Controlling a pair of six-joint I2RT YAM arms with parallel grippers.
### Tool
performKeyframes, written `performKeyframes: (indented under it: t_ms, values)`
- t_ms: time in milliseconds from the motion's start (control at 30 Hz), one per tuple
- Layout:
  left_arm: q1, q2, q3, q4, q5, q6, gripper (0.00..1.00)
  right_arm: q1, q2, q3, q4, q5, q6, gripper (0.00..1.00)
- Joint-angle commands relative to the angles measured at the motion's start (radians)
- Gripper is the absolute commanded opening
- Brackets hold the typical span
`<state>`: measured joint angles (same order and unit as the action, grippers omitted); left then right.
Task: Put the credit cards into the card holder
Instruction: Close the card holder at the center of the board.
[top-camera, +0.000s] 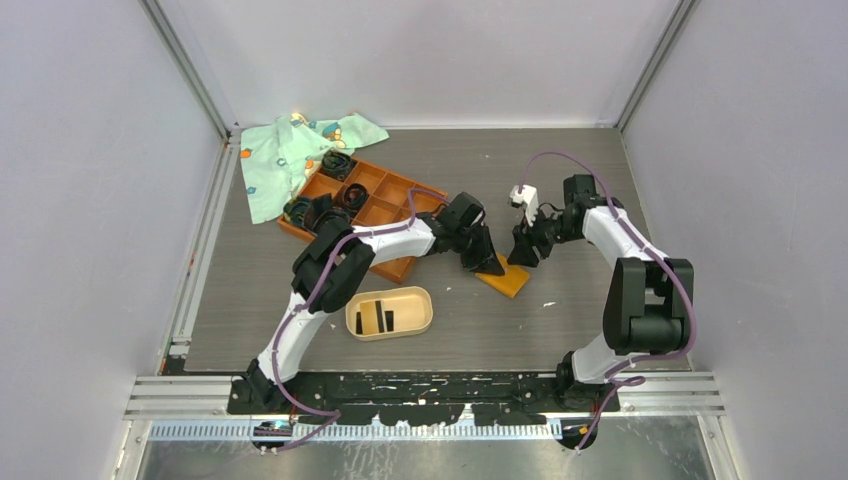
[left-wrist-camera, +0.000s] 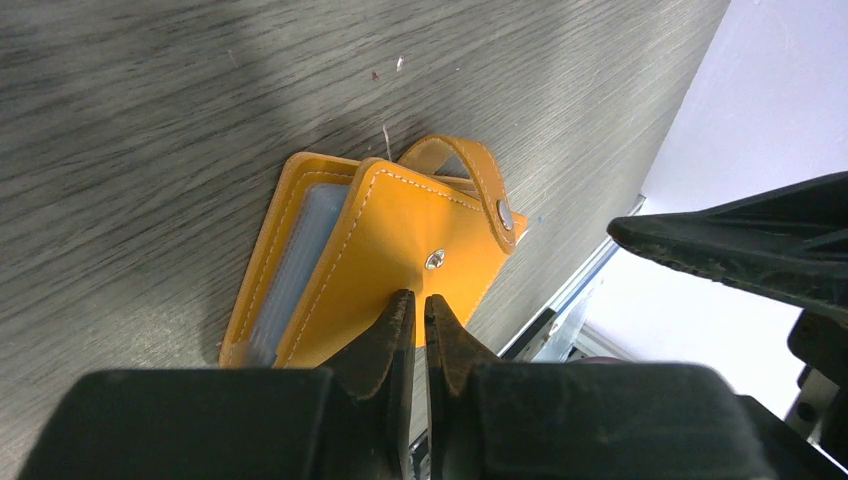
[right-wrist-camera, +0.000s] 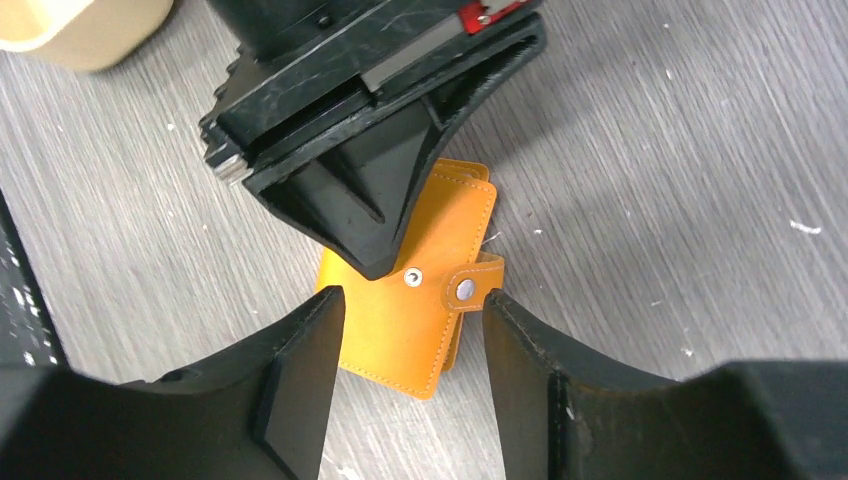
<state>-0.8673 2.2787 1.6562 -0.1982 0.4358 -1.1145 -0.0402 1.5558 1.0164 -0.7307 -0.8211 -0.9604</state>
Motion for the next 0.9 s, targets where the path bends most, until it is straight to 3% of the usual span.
performKeyframes:
  t_ms: [0,267,433,733,867]
  values:
    - [0.005,-0.008,-0.013,0.010,-0.008,0.013,0.09,0.004,0.015,0.008,-0.049,-0.041,-0.276,0.59]
    - [0.005,-0.002,-0.003,0.007,-0.005,0.012,0.09,0.006,0.081,0.044,-0.057,0.029,-0.316,0.57]
    - [0.005,0.004,0.004,0.005,-0.002,0.013,0.09,0.011,0.086,0.024,0.028,0.065,-0.258,0.54]
    - [0.005,0.007,0.010,0.000,0.003,0.016,0.09,0.037,0.110,0.041,0.036,0.083,-0.251,0.41]
    - [0.006,0.007,0.007,0.004,0.002,0.015,0.08,0.036,0.114,0.049,0.017,0.079,-0.260,0.30]
